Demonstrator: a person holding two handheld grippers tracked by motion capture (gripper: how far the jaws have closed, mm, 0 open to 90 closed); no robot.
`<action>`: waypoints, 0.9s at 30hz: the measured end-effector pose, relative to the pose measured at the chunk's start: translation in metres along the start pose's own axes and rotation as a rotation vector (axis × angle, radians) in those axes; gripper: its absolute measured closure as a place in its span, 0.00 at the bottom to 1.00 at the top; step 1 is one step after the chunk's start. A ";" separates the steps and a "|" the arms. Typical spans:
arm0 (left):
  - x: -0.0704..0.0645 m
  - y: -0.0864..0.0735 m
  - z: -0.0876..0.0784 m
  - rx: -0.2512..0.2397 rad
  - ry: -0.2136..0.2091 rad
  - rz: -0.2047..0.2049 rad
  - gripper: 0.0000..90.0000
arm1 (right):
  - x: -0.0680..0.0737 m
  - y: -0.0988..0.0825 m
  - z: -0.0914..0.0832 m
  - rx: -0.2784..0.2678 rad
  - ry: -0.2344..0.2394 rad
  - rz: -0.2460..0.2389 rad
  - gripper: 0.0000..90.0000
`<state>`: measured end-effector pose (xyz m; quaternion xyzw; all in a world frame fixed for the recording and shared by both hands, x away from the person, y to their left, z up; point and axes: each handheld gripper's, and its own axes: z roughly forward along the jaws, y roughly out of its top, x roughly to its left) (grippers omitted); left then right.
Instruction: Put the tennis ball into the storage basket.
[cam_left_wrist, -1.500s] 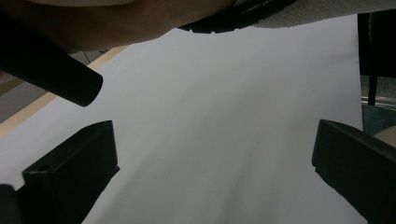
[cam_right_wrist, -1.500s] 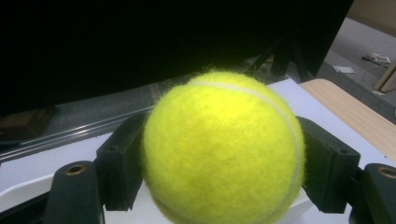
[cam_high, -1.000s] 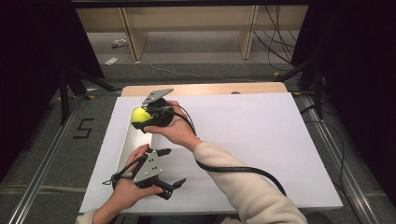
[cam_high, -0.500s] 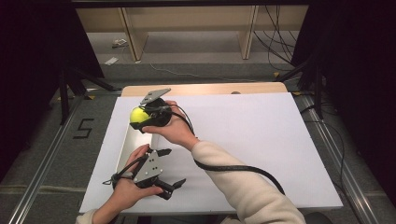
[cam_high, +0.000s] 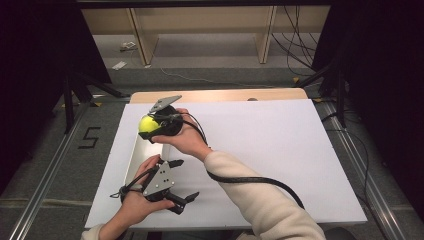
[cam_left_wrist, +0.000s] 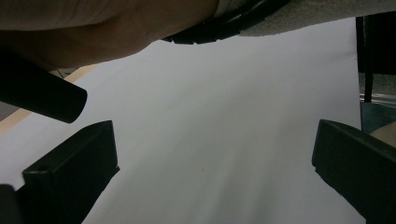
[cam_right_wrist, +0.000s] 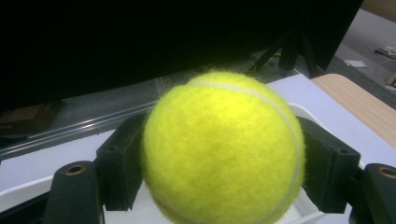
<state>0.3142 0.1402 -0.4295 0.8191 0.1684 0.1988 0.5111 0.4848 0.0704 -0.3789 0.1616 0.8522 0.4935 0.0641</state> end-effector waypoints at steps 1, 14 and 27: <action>0.000 0.000 0.000 0.000 0.000 0.001 0.00 | 0.000 0.000 0.000 0.000 0.000 0.000 0.30; 0.000 0.000 0.001 0.004 -0.002 0.003 0.00 | -0.001 -0.002 0.004 0.012 0.001 0.007 0.30; 0.000 0.000 0.000 0.004 -0.001 0.004 0.00 | 0.000 -0.003 0.008 0.021 0.005 0.008 0.30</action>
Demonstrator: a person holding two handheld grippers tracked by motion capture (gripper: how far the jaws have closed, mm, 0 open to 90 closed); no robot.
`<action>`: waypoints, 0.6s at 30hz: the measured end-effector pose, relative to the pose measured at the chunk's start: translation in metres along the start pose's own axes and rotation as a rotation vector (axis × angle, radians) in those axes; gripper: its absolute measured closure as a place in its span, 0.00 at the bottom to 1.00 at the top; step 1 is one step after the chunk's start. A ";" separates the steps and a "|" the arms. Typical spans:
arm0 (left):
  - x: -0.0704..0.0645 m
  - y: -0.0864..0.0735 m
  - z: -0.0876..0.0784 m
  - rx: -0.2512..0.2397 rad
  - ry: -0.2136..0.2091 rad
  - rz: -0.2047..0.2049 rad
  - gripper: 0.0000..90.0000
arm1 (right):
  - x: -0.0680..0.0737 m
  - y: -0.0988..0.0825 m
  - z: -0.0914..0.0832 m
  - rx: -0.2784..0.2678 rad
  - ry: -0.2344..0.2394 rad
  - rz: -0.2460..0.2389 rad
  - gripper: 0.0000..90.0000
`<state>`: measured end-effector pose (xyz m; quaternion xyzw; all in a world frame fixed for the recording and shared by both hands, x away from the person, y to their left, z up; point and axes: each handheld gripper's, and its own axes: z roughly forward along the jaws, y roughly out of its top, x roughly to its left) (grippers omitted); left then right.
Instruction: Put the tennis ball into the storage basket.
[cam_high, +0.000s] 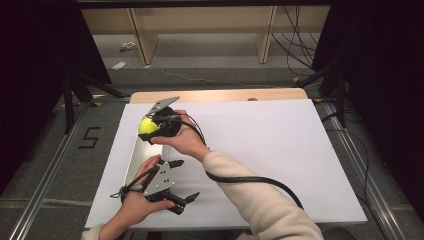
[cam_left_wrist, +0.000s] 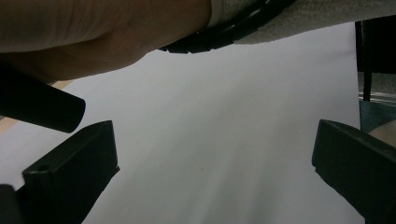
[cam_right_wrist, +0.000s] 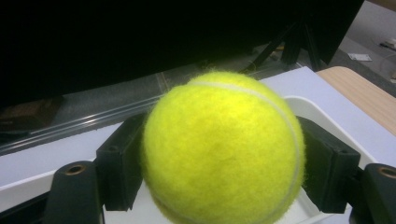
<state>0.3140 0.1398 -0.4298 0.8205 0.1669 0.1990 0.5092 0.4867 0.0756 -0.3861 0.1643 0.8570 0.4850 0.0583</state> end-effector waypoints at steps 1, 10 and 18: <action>0.000 0.000 0.000 0.000 0.000 0.000 0.00 | 0.000 0.000 0.000 0.000 0.000 -0.001 0.30; 0.000 0.000 0.000 0.002 -0.001 0.001 0.00 | 0.000 -0.001 0.003 0.008 0.002 -0.002 0.30; 0.000 0.000 0.000 0.002 -0.003 0.001 0.00 | 0.001 -0.001 0.005 0.013 0.006 0.003 0.30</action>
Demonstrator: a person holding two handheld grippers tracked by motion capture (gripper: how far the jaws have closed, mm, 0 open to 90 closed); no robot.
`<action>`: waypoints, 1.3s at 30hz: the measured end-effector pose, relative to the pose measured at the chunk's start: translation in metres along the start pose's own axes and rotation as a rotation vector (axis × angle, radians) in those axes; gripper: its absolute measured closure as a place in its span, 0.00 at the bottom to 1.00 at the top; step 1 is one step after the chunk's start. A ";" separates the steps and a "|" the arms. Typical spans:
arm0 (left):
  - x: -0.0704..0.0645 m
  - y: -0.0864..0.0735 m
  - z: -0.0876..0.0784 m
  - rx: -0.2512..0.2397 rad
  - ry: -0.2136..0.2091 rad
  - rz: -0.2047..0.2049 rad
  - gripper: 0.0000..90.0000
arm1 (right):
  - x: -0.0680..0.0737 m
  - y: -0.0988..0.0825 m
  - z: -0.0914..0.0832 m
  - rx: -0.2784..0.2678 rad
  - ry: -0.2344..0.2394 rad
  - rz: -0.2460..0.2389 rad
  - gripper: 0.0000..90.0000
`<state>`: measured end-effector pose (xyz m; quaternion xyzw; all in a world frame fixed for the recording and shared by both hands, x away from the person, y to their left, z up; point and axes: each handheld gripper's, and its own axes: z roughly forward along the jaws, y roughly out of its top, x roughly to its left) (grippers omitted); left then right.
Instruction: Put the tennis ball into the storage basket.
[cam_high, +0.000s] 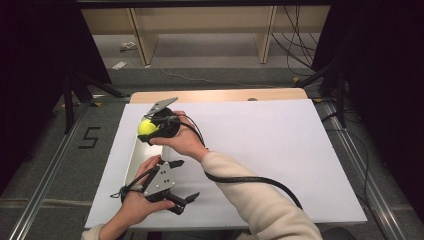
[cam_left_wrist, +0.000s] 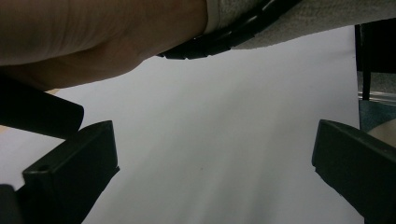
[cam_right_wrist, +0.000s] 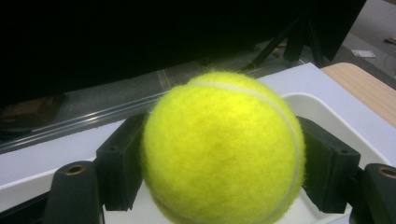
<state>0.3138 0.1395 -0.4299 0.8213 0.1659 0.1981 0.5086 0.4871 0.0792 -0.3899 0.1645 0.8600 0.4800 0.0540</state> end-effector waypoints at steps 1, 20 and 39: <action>0.000 0.000 0.000 0.000 0.000 0.000 0.00 | 0.000 0.000 0.000 0.000 -0.001 -0.001 0.30; 0.000 0.000 0.000 0.000 -0.001 -0.002 0.00 | 0.000 -0.003 0.007 0.019 0.010 -0.004 0.29; 0.000 0.000 0.000 0.002 -0.001 -0.002 0.00 | 0.001 -0.007 0.013 0.046 0.018 0.000 0.29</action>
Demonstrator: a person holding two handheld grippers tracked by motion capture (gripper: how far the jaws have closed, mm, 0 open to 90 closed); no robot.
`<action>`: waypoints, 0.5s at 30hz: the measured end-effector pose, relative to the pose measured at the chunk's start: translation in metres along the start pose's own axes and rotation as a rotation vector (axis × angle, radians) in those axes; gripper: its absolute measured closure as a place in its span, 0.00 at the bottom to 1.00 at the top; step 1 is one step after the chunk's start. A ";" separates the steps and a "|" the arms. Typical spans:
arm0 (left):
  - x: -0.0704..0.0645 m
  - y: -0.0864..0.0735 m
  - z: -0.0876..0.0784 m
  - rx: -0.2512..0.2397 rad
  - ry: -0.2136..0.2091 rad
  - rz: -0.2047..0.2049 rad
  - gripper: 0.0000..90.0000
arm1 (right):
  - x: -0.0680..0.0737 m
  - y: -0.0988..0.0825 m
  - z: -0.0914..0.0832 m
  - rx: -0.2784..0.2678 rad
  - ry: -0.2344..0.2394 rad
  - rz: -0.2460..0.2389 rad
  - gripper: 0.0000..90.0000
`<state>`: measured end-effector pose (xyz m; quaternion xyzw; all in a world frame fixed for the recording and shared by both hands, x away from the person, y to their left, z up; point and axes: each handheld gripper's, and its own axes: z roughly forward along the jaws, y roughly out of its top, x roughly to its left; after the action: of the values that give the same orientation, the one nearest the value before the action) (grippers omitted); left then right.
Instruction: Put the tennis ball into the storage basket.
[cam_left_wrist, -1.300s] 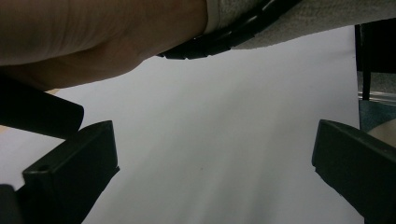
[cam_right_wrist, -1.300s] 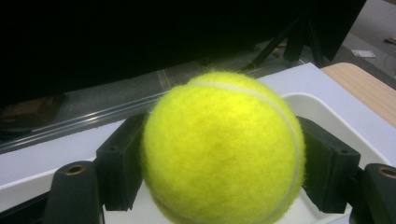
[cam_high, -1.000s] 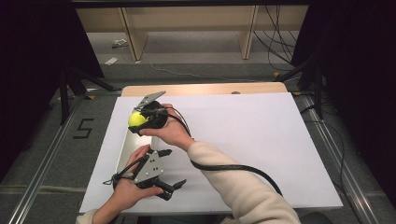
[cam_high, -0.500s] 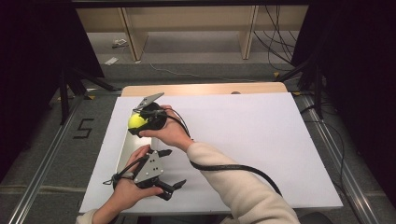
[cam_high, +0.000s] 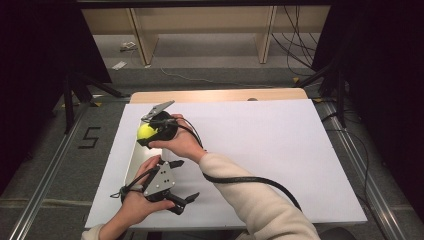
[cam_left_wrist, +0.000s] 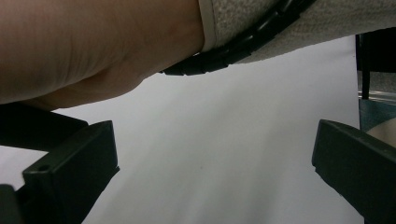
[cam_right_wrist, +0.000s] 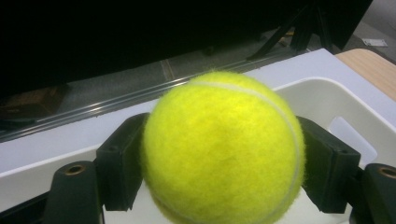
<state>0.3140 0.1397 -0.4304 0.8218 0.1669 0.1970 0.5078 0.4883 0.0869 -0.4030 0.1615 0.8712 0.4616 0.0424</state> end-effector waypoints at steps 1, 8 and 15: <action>0.000 0.000 0.000 0.000 0.000 0.001 0.00 | 0.000 0.000 0.001 -0.003 -0.002 0.002 0.29; 0.000 0.000 0.000 0.001 0.001 -0.001 0.00 | 0.000 -0.001 0.004 0.008 0.005 -0.001 0.29; 0.000 0.000 0.000 0.002 0.000 0.001 0.00 | -0.002 -0.005 0.007 0.018 0.001 0.003 0.29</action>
<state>0.3141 0.1398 -0.4305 0.8225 0.1669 0.1970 0.5067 0.4908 0.0892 -0.4109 0.1628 0.8752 0.4538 0.0397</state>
